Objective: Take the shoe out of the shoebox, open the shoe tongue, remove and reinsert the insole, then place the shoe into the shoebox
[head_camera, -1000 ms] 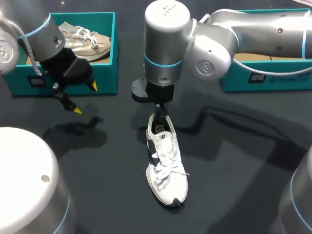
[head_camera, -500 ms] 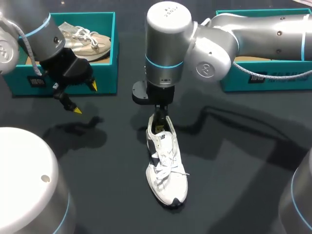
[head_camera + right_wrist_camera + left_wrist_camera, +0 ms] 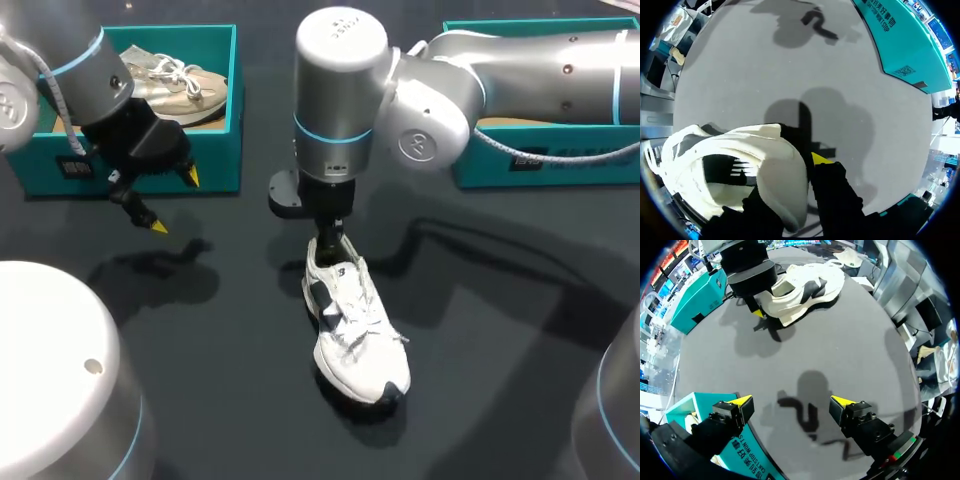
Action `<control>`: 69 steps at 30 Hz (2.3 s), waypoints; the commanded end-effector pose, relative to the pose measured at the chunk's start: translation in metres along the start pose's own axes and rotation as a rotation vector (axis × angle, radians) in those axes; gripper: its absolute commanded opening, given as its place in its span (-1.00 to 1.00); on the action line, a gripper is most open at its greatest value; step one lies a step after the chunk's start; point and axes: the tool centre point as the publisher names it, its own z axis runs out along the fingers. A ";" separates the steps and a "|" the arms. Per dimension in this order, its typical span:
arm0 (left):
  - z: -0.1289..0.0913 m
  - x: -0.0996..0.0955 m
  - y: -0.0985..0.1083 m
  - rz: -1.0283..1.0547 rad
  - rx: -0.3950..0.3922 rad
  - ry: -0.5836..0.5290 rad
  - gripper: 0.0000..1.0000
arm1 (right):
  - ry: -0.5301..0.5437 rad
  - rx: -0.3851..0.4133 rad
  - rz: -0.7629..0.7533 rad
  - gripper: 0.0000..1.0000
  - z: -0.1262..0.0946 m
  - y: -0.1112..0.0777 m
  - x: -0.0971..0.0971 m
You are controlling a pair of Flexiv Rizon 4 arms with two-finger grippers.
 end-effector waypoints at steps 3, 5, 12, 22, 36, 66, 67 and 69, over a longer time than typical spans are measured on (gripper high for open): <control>0.000 0.001 0.000 0.001 -0.002 0.000 1.00 | -0.009 0.020 0.010 -1.00 -0.011 -0.001 0.001; 0.000 0.001 0.000 0.001 -0.002 0.000 1.00 | 0.001 0.036 0.024 -1.00 -0.016 -0.002 -0.001; 0.000 0.001 0.000 0.001 -0.002 0.000 1.00 | -0.031 0.062 0.042 -1.00 -0.046 -0.011 -0.006; 0.000 0.001 0.000 0.001 -0.002 0.000 1.00 | -0.058 0.082 0.153 -1.00 -0.091 -0.028 -0.025; 0.000 0.001 0.000 0.001 -0.002 0.000 1.00 | -0.058 0.082 0.153 -1.00 -0.091 -0.028 -0.025; 0.000 0.001 0.000 0.001 -0.002 0.000 1.00 | -0.120 0.230 0.190 -1.00 -0.166 -0.121 -0.083; 0.000 0.001 0.000 0.001 -0.002 0.000 1.00 | -0.127 0.246 0.197 -1.00 -0.170 -0.125 -0.086; 0.000 0.001 0.000 0.001 -0.002 0.000 1.00 | -0.136 0.250 0.204 -1.00 -0.179 -0.135 -0.092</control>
